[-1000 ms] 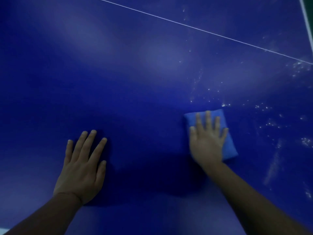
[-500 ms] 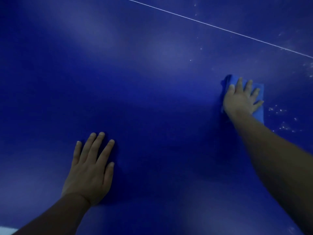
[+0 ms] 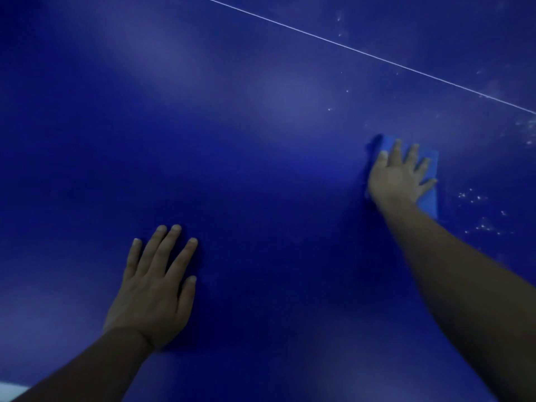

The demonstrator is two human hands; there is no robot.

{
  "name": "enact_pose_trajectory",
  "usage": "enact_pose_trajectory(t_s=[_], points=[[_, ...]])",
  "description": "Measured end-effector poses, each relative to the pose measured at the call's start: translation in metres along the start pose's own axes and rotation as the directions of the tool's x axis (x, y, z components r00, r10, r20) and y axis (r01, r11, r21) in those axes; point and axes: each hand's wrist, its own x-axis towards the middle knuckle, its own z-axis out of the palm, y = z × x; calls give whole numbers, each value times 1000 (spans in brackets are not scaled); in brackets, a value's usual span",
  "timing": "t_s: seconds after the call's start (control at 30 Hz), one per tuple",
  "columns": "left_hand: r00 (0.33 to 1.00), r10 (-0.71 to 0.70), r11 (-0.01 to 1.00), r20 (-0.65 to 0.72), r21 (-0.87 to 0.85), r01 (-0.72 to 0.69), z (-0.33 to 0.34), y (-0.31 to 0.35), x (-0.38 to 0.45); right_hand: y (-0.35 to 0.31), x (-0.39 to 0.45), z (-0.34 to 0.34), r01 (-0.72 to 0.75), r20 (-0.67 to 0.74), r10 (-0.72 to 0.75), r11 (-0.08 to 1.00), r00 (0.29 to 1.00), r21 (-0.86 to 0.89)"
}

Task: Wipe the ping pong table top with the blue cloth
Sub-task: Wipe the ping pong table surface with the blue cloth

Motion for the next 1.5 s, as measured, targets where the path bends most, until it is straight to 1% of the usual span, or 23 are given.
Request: enact_pose_trajectory(t_s=[0.07,0.13,0.17,0.2,0.23,0.3,0.33,0.4,0.47,0.6,0.83,0.87,0.93,1.03,1.1,1.17,1.2,1.27,1.3,1.33,1.4,1.43,1.5], points=[[1000,2,1000,-9,-12,-2,-1,0,0,-29,-48,21,289,-30,-291,955,956,-64],[1000,-4,999,-19,-36,4,-3,1,0,-46,-101,39,703,83,-699,698,710,-133],[1000,-7,998,-29,-56,5,-4,2,0,-46,-109,42,812,146,-800,565,583,-148],[999,-5,996,-42,-85,2,-5,3,1,-45,-99,38,840,166,-824,524,542,-140],[998,-5,993,-59,-120,-2,-6,3,0,-41,-80,33,782,137,-771,606,622,-146],[994,-39,984,-103,-174,21,-9,-2,-5,-29,-44,18,488,80,-482,862,873,-134],[988,-86,983,-131,-170,63,-10,-7,-10,-23,-35,14,343,84,-336,936,938,-82],[960,-214,973,-180,-130,193,-11,-21,-22,-24,-50,17,258,72,-255,965,964,-41],[930,-311,948,-195,-126,291,-10,-30,-31,-39,-93,31,380,34,-379,921,925,-80],[921,-332,939,-205,-160,303,-7,-33,-32,-87,-182,59,671,54,-671,729,740,-138],[924,-348,929,-158,-192,317,-8,-36,-34,-198,-231,83,921,118,-913,384,390,-69],[924,-348,928,-157,-197,316,-8,-37,-34,-213,-219,83,927,130,-918,366,374,-78],[924,-351,926,-150,-201,319,-6,-39,-34,-231,-177,77,868,116,-861,484,495,-113],[927,-350,926,-137,-199,321,-5,-39,-35,-213,-99,58,572,42,-570,817,820,-79],[931,-345,928,-123,-193,318,-5,-39,-34,-190,-91,49,429,40,-427,903,903,-25],[932,-341,930,-122,-185,317,-6,-40,-33,-184,-131,58,540,8,-541,838,841,-75],[932,-342,930,-122,-183,318,-6,-40,-33,-186,-158,65,692,26,-693,716,720,-93],[931,-342,930,-124,-185,317,-7,-40,-33,-194,-191,74,921,145,-910,376,388,-104],[932,-340,931,-125,-186,315,-6,-39,-33,-204,-186,73,947,187,-930,300,317,-111],[933,-337,932,-124,-186,311,-6,-40,-33,-217,-169,71,933,186,-916,335,355,-133],[935,-331,934,-128,-184,306,-7,-40,-33,-244,-127,65,835,146,-823,529,549,-154],[936,-328,936,-132,-184,302,-7,-40,-33,-257,-111,63,800,145,-787,586,600,-130],[933,-328,932,-146,-210,295,-8,-40,-33,-271,-110,63,830,160,-815,549,557,-98]])
